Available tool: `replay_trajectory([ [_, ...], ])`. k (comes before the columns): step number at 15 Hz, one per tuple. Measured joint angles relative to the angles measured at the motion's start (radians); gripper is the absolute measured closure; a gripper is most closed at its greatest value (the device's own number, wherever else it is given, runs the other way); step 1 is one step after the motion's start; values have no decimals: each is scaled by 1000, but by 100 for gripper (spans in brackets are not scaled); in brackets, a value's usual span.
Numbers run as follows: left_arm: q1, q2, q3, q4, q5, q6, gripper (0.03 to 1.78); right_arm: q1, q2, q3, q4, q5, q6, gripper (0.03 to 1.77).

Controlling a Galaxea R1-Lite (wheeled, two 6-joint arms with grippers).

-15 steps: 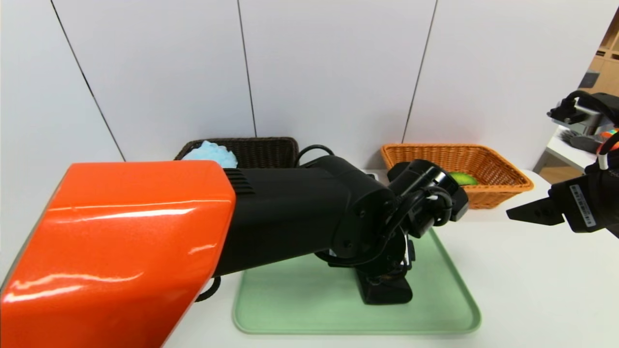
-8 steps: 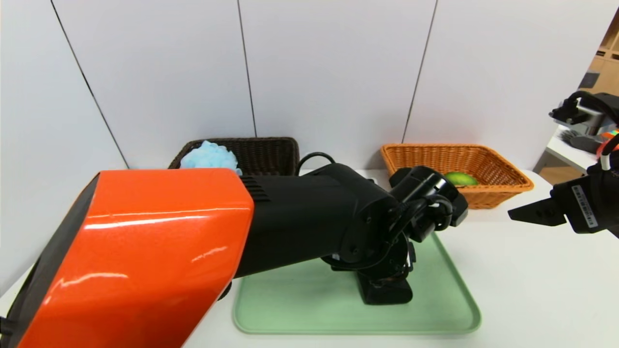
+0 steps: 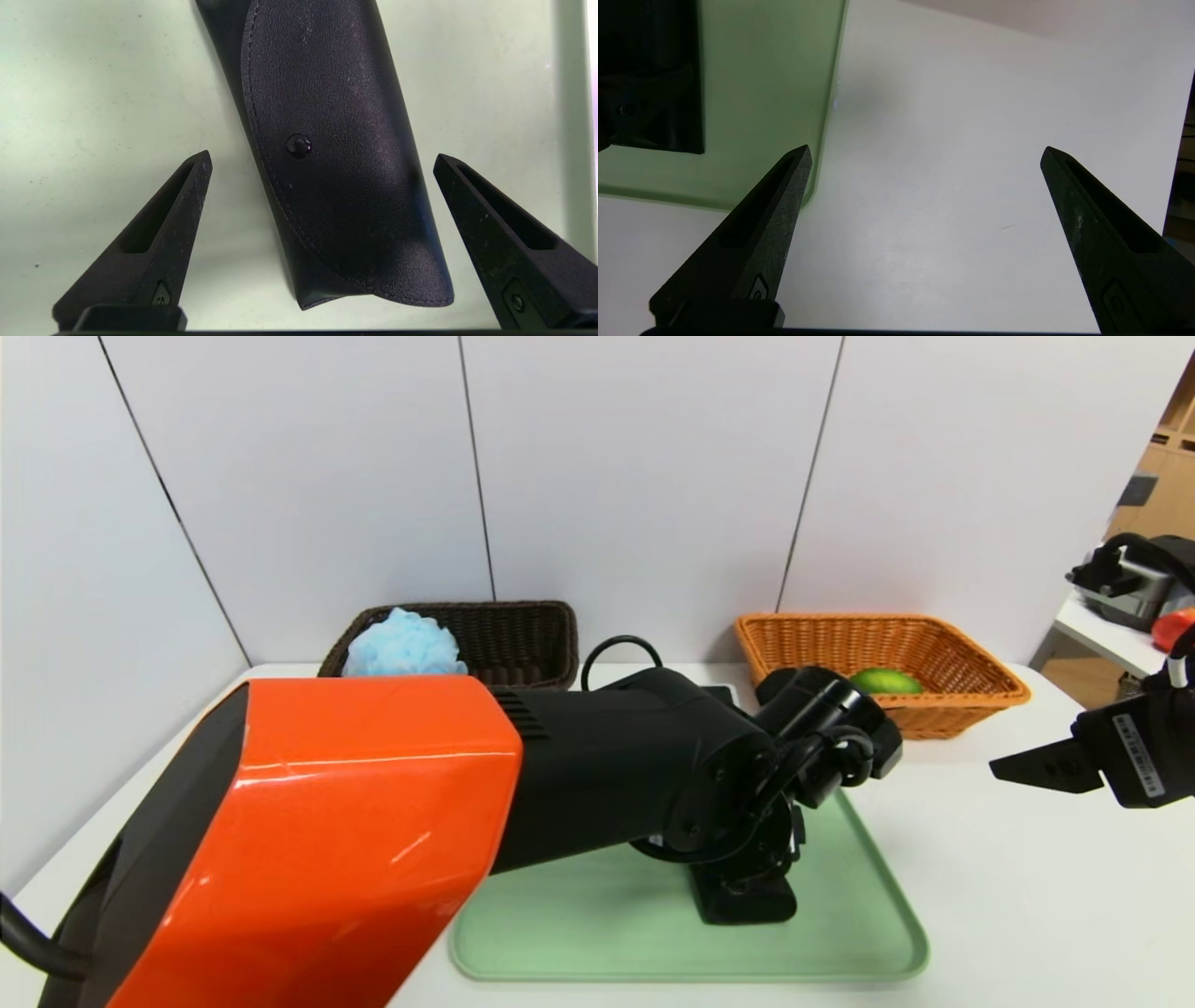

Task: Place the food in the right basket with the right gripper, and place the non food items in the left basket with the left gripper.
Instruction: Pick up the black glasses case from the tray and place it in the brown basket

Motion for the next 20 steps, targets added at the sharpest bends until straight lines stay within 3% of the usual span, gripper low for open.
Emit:
replay_trajectory([
  [19, 8, 50, -1, -15, 16, 40, 12, -2, -30, 10, 1, 3, -2, 11],
  [20, 8, 51, -1, -16, 16, 42, 29, -2, -30, 13, 2, 3, -3, 11],
])
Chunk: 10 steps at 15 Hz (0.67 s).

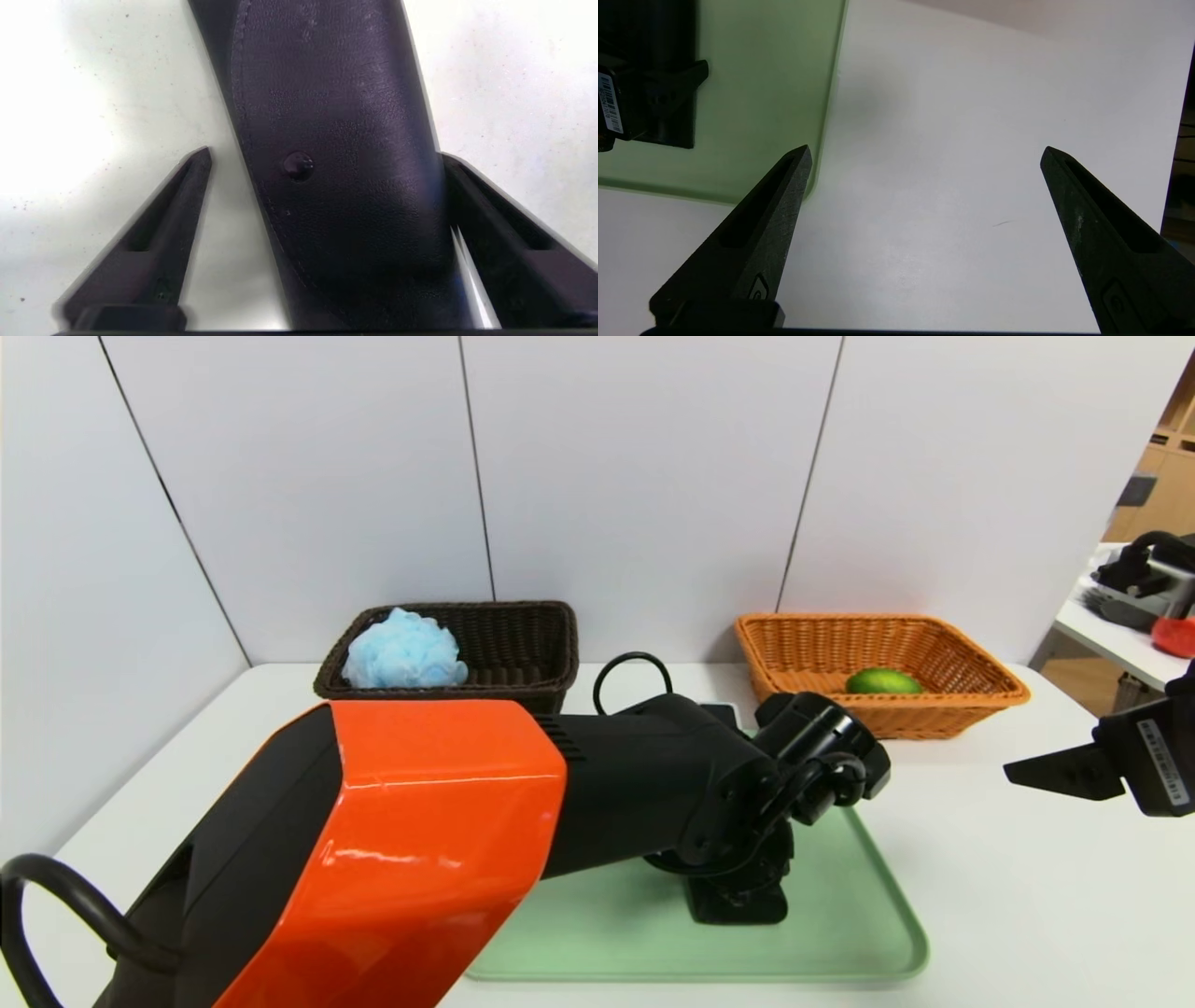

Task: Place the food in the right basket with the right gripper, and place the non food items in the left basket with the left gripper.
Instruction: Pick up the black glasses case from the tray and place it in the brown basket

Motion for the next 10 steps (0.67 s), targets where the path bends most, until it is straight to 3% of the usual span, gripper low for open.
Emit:
replay_trajectory([
  [3, 0, 2, 0, -7, 1, 17, 72, 0, -6, 13, 0, 0, 1, 11],
  [5, 0, 2, 0, -8, 1, 19, 92, 0, -8, 20, -1, 2, 3, 11],
  [10, -1, -15, 0, 0, 3, 13, 109, -3, -8, 24, -1, 2, 3, 11],
])
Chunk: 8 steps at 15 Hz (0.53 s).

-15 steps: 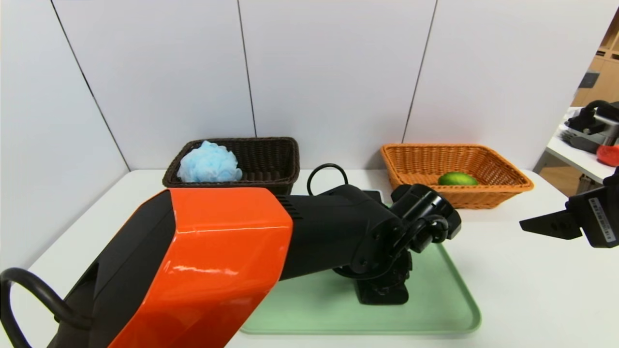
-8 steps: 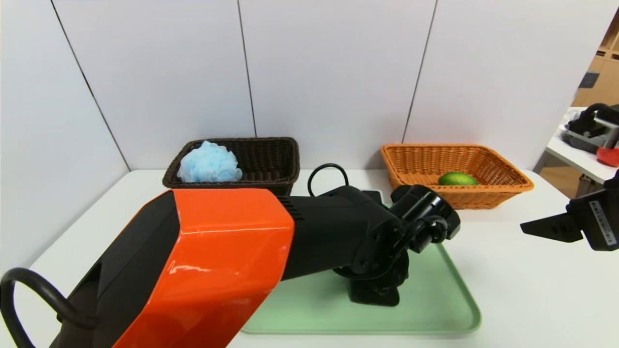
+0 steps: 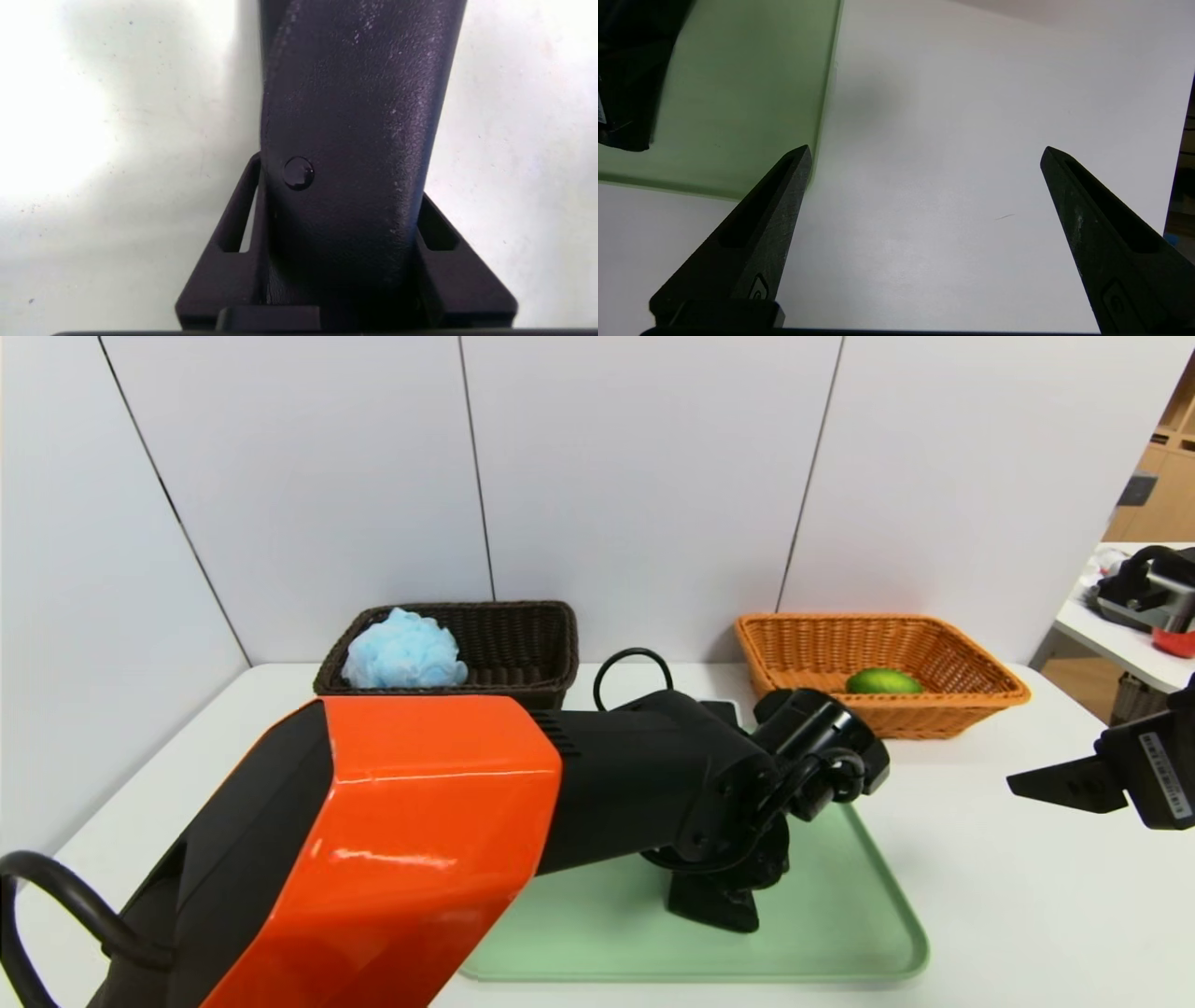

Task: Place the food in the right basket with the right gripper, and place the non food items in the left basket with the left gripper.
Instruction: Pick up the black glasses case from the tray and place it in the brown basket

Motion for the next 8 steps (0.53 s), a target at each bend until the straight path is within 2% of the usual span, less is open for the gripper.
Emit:
replay_trajectory([
  [2, 0, -25, 1, 5, 18, 1, 121, -1, -2, 0, -1, 0, 1, 11],
  [8, 26, -144, 1, 27, 79, 98, 127, -19, -10, 15, -1, 12, -2, 11],
])
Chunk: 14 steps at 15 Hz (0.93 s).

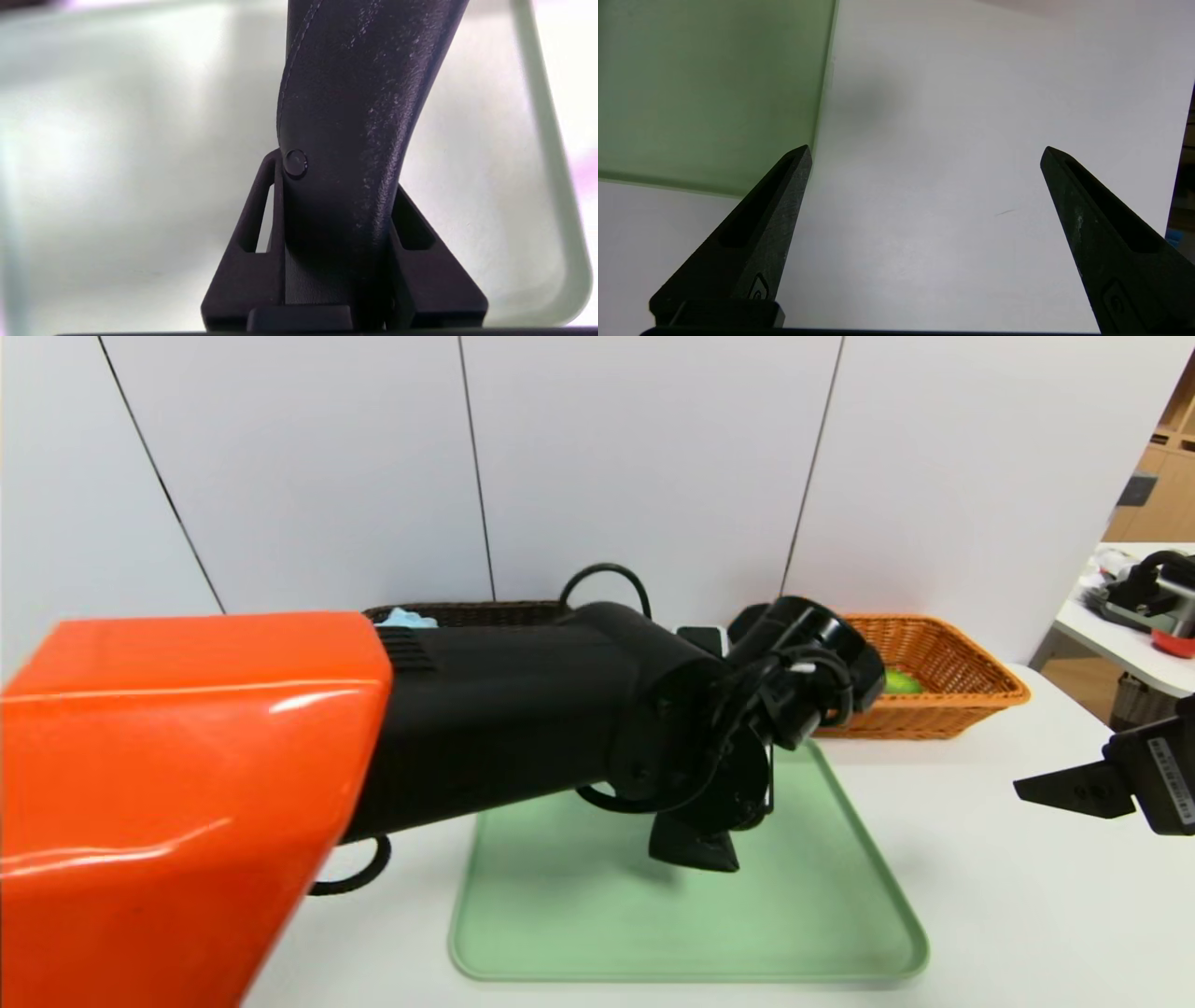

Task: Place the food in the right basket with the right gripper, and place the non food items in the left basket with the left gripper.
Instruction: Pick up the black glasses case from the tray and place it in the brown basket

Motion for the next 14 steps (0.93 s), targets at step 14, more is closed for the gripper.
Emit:
replay_trajectory([
  [14, 354, -210, 0, -123, -4, 221, 130, -1, -1, -2, -1, -5, 3, 11],
])
